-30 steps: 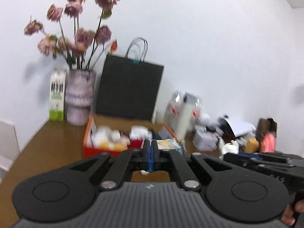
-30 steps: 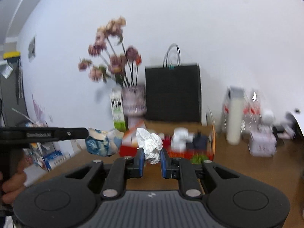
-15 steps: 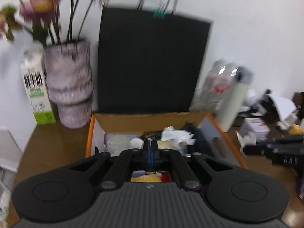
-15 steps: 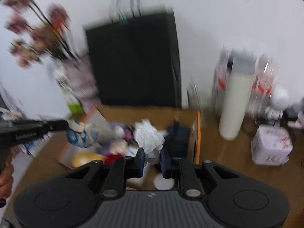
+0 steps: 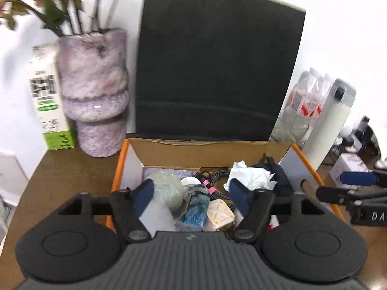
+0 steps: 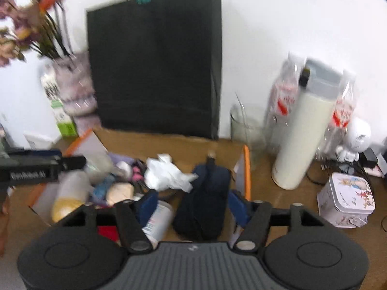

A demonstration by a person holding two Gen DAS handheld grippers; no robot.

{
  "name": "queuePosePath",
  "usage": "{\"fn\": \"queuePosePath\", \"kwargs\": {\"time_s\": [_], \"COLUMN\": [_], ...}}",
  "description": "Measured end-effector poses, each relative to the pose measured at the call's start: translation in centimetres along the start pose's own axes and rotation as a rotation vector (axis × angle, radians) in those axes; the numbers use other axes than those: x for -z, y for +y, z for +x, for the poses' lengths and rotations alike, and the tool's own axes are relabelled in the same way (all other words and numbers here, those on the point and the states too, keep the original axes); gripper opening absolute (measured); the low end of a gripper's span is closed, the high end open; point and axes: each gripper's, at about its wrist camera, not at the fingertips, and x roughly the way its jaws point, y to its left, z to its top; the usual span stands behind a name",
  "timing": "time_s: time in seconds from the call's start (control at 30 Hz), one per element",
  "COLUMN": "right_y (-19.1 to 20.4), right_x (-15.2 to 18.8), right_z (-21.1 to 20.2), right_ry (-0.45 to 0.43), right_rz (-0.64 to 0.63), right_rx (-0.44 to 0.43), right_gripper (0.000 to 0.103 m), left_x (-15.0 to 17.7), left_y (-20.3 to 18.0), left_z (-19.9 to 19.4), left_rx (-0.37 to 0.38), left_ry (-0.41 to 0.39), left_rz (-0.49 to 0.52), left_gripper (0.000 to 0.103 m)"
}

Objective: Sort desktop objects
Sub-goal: 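Open the right tool inside the box while the left tool releases the bundle there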

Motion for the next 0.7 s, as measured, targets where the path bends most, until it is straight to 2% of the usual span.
{"fn": "queuePosePath", "kwargs": {"time_s": [0.03, 0.13, 0.23, 0.33, 0.43, 0.7], "right_y": [0.4, 1.4, 2.8, 3.9, 4.6, 5.9], "right_x": [0.3, 2.4, 5.9, 10.1, 14.8, 25.8], "right_z": [-0.7, -3.1, -6.0, -9.3, -12.2, -15.7], "right_ry": [-0.014, -0.058, -0.125, -0.172, -0.194, -0.098], "right_rz": [-0.003, -0.016, -0.031, -0.063, -0.088, -0.010], "right_rx": [-0.008, -0.028, -0.046, -0.024, 0.008, 0.037], "right_gripper": [0.078, 0.079, 0.082, 0.083, 0.089, 0.090], "left_x": [0.6, 4.1, 8.7, 12.3, 16.1, 26.0], "left_y": [0.0, -0.5, -1.0, -2.2, -2.7, -3.1], "left_z": [-1.3, -5.4, -8.7, -11.7, -14.6, -18.0], "left_rx": [-0.001, 0.056, 0.102, 0.073, 0.057, 0.000], "left_ry": [-0.022, -0.047, -0.037, -0.061, -0.106, -0.045], "left_rz": [-0.041, -0.158, -0.200, -0.142, -0.085, 0.011], "left_gripper": [0.086, 0.089, 0.096, 0.099, 0.103, 0.103]}}
